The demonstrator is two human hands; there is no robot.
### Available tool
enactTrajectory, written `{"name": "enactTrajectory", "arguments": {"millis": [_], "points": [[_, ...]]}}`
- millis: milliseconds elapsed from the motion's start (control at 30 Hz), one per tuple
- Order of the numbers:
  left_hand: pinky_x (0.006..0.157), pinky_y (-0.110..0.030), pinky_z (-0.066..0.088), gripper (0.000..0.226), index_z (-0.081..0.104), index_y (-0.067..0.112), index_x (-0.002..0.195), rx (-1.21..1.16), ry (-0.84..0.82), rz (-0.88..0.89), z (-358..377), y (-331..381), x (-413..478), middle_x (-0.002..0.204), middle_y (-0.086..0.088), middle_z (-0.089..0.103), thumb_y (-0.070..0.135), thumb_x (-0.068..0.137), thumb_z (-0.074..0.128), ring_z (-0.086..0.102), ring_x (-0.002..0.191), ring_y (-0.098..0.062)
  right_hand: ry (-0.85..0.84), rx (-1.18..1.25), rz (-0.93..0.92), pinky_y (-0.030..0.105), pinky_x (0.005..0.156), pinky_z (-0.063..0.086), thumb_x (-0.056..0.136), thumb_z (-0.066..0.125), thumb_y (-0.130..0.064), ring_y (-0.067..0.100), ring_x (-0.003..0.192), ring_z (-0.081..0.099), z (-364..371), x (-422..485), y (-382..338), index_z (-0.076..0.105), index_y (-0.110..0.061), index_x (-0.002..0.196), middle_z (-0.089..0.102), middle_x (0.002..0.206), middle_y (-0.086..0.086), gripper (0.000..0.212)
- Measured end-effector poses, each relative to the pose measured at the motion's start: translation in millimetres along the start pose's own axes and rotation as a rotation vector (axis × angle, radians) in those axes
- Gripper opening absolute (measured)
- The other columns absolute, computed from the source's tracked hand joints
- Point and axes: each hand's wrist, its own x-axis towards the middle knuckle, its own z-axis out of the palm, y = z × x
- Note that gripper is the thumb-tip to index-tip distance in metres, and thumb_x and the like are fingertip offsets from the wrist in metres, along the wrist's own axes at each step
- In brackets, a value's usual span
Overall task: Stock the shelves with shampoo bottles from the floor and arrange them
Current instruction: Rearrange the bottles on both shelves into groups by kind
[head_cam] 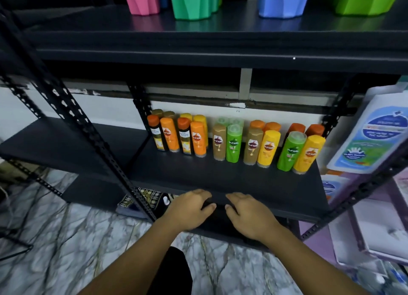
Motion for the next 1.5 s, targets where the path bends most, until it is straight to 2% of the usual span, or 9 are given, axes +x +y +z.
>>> {"name": "enactTrajectory", "arguments": {"millis": [267, 467, 700, 933, 1067, 1100, 1300, 1500], "points": [[0.1, -0.03, 0.046, 0.054, 0.052, 0.022, 0.147, 0.006, 0.005, 0.053, -27.0, -52.8, 31.1, 0.147, 0.004, 0.056, 0.053, 0.105, 0.044, 0.053, 0.132, -0.017, -0.054, -0.063, 0.055, 0.033, 0.107, 0.042, 0.106, 0.036, -0.043, 0.018, 0.136, 0.045, -6.5, 49.8, -35.0, 0.041, -0.021, 0.153, 0.044, 0.155, -0.004, 0.052], [0.104, -0.028, 0.042, 0.054, 0.051, 0.023, 0.149, -0.006, -0.038, 0.141, -119.3, -61.6, 20.1, 0.151, 0.006, 0.053, 0.053, 0.104, 0.046, 0.048, 0.138, -0.013, -0.027, -0.081, 0.126, 0.033, 0.104, 0.043, 0.105, 0.037, -0.044, 0.019, 0.131, 0.049, -74.5, 45.2, -99.1, 0.044, -0.021, 0.151, 0.05, 0.15, -0.005, 0.052], [0.103, -0.028, 0.044, 0.052, 0.053, 0.023, 0.146, 0.006, -0.018, 0.206, -223.3, -45.3, -13.4, 0.147, 0.007, 0.055, 0.053, 0.104, 0.045, 0.049, 0.134, -0.012, 0.027, -0.081, 0.155, 0.034, 0.108, 0.041, 0.105, 0.036, -0.046, 0.018, 0.134, 0.047, -165.6, 19.7, -160.4, 0.043, -0.022, 0.151, 0.049, 0.15, -0.005, 0.052], [0.105, -0.029, 0.044, 0.052, 0.052, 0.029, 0.147, 0.003, 0.114, 0.241, -291.0, -22.4, -34.2, 0.149, 0.015, 0.052, 0.056, 0.104, 0.041, 0.045, 0.136, -0.008, 0.168, -0.08, 0.063, 0.031, 0.105, 0.043, 0.103, 0.035, -0.051, 0.016, 0.131, 0.05, -233.3, 1.1, -192.0, 0.046, -0.027, 0.149, 0.053, 0.145, -0.01, 0.052], [0.093, -0.03, 0.051, 0.042, 0.062, 0.031, 0.129, 0.017, 0.221, 0.237, -327.7, -11.9, -37.9, 0.131, 0.018, 0.06, 0.056, 0.103, 0.042, 0.055, 0.121, -0.007, 0.231, -0.095, -0.011, 0.031, 0.101, 0.046, 0.103, 0.035, -0.05, 0.013, 0.128, 0.05, -266.1, 1.1, -204.7, 0.051, -0.029, 0.144, 0.055, 0.142, -0.012, 0.048], [0.092, -0.032, 0.052, 0.041, 0.062, 0.031, 0.13, 0.012, 0.245, 0.222, -337.1, -10.7, -38.3, 0.131, 0.018, 0.06, 0.056, 0.103, 0.042, 0.055, 0.12, -0.007, 0.242, -0.091, -0.031, 0.032, 0.102, 0.047, 0.103, 0.036, -0.048, 0.013, 0.127, 0.05, -275.8, 2.4, -209.3, 0.051, -0.029, 0.144, 0.054, 0.143, -0.013, 0.047], [0.104, -0.034, 0.046, 0.046, 0.061, 0.027, 0.139, 0.017, 0.38, 0.155, -390.8, -13.7, -35.7, 0.139, 0.012, 0.061, 0.052, 0.103, 0.047, 0.052, 0.13, -0.011, 0.333, -0.082, -0.119, 0.032, 0.101, 0.046, 0.103, 0.039, -0.046, 0.012, 0.123, 0.05, -317.9, 34.5, -236.4, 0.053, -0.028, 0.141, 0.057, 0.138, -0.013, 0.045], [0.101, -0.037, 0.049, 0.04, 0.067, 0.024, 0.132, -0.005, 0.481, 0.105, -430.0, -35.4, -18.8, 0.131, 0.008, 0.065, 0.047, 0.102, 0.052, 0.055, 0.122, -0.013, 0.373, -0.11, -0.216, 0.035, 0.103, 0.046, 0.101, 0.043, -0.045, 0.016, 0.122, 0.051, -340.6, 85.6, -265.4, 0.058, -0.023, 0.136, 0.06, 0.135, -0.006, 0.044]]}}
